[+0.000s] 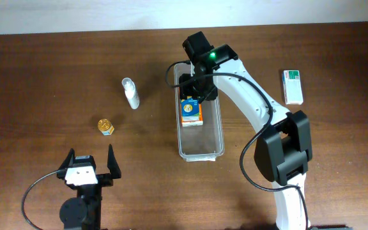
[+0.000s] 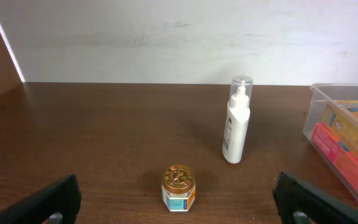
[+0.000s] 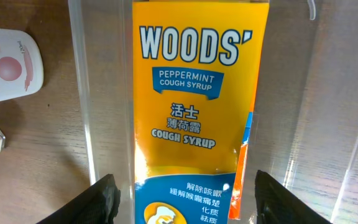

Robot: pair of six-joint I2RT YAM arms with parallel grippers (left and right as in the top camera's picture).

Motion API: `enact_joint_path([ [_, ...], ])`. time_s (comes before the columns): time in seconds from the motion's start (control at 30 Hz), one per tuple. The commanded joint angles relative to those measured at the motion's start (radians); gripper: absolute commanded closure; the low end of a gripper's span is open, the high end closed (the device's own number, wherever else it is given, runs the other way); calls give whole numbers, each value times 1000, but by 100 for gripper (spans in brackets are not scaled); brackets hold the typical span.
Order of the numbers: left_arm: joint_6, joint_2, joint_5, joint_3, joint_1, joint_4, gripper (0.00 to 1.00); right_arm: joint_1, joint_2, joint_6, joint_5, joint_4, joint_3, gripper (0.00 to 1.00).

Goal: Pack container
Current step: 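Lower the Woods' box into the container beside Redoxon and release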

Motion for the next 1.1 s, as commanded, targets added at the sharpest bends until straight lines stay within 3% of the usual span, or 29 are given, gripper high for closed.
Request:
enact_joint_path([
  [0.0,15,-5,-6,-9,3,6,1,-1,5,5,-6,5,33,34],
  [0.33,15,-5,-6,-9,3,6,1,-77,4,-42,-35,-98,354,32],
  [0.57,15,-5,-6,-9,3,6,0,-241,4,-85,302,-414,597,26],
  [0.77,15,-5,-6,-9,3,6,0,-441,8,-278,298,-494,568,20],
  [0.87,15,-5,-6,-9,3,6,1,-530,10,-392,297,-469,519,13],
  [1.07,15,-5,-6,-9,3,6,1,-669,11,-481,246,-379,367,12],
])
